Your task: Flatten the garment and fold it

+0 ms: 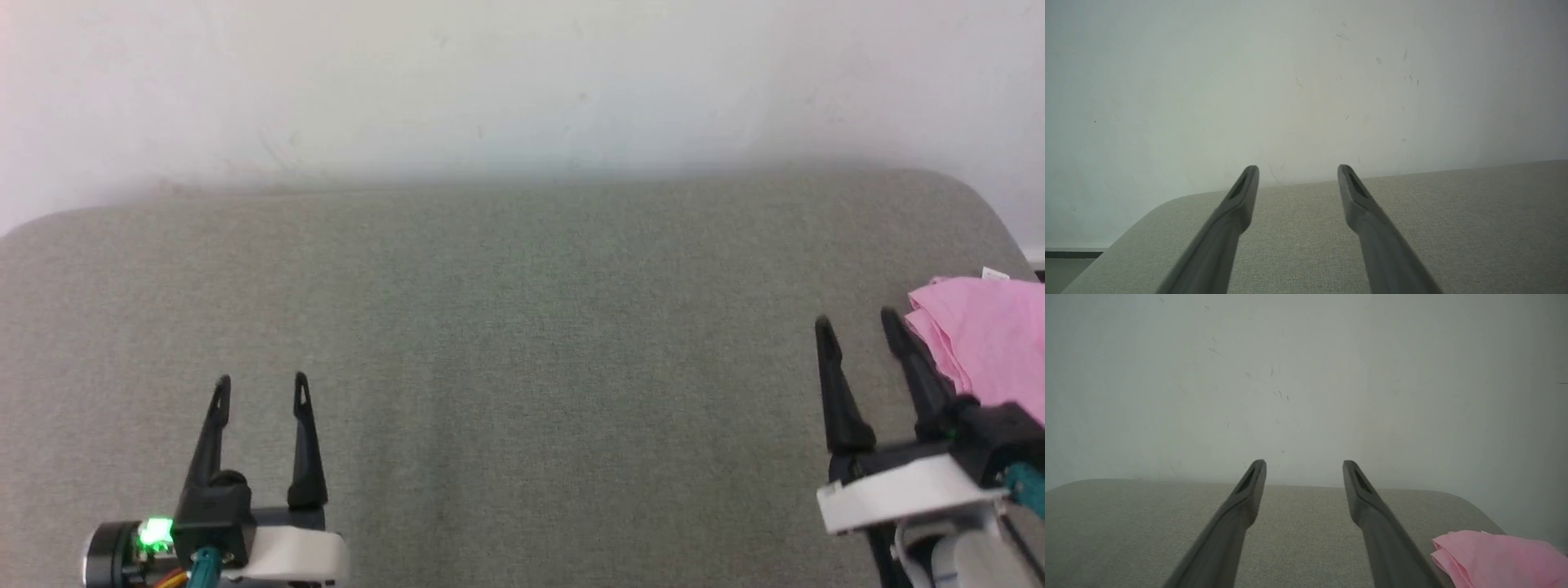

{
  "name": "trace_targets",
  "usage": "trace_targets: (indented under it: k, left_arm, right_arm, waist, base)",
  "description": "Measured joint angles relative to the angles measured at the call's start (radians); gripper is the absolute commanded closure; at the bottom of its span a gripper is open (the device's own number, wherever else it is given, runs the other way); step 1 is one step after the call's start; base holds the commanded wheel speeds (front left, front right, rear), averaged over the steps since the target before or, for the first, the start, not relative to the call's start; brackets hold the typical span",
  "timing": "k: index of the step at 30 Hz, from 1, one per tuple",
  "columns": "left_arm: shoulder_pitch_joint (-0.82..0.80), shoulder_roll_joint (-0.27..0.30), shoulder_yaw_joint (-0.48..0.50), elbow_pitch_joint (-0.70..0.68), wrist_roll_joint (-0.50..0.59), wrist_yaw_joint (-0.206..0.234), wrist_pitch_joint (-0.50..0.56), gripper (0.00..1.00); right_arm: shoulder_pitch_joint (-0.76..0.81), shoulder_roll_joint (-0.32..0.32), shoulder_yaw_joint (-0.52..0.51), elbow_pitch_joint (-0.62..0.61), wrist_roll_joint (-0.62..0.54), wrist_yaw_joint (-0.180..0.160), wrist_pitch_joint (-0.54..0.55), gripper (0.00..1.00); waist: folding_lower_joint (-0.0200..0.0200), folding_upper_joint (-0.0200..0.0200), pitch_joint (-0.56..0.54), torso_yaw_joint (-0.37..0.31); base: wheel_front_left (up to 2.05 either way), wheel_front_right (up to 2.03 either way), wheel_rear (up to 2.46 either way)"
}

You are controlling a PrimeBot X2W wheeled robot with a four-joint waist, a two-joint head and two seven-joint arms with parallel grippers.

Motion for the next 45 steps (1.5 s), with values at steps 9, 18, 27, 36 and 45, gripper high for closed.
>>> trace_targets:
  k: [9, 18, 27, 36, 45]
  left_arm:
    - [0.026, -0.011, 0.007, 0.01, 0.001, -0.016, 0.001, 1.0]
    - [0.026, -0.013, 0.008, 0.01, 0.001, -0.019, 0.012, 1.0]
    - [0.025, -0.019, 0.01, 0.013, 0.002, -0.035, 0.033, 1.0]
    - [0.023, -0.028, 0.014, 0.016, 0.002, -0.046, 0.05, 1.0]
    - [0.02, -0.037, 0.02, 0.02, 0.003, -0.062, 0.069, 1.0]
  right_arm:
    - [0.058, 0.031, -0.023, -0.021, -0.004, 0.0, 0.001, 1.0]
    - [0.058, 0.032, -0.023, -0.021, -0.008, 0.0, 0.012, 1.0]
    - [0.058, 0.032, -0.023, -0.023, -0.017, 0.0, 0.03, 1.0]
    - [0.058, 0.034, -0.022, -0.026, -0.029, 0.0, 0.052, 1.0]
    - [0.058, 0.036, -0.021, -0.027, -0.042, 0.0, 0.065, 1.0]
  waist:
    - [0.0001, 0.0, -0.028, 0.02]
    - [0.0001, 0.0, -0.027, 0.019]
    - [0.0001, 0.0, -0.027, 0.018]
    - [0.0001, 0.0, -0.026, 0.016]
    - [0.0002, 0.0, -0.026, 0.015]
  base:
    - [0.0, 0.0, 0.0]
    - [0.0, 0.0, 0.0]
    - [0.0, 0.0, 0.0]
    - [0.0, 0.0, 0.0]
    - [0.0, 0.0, 0.0]
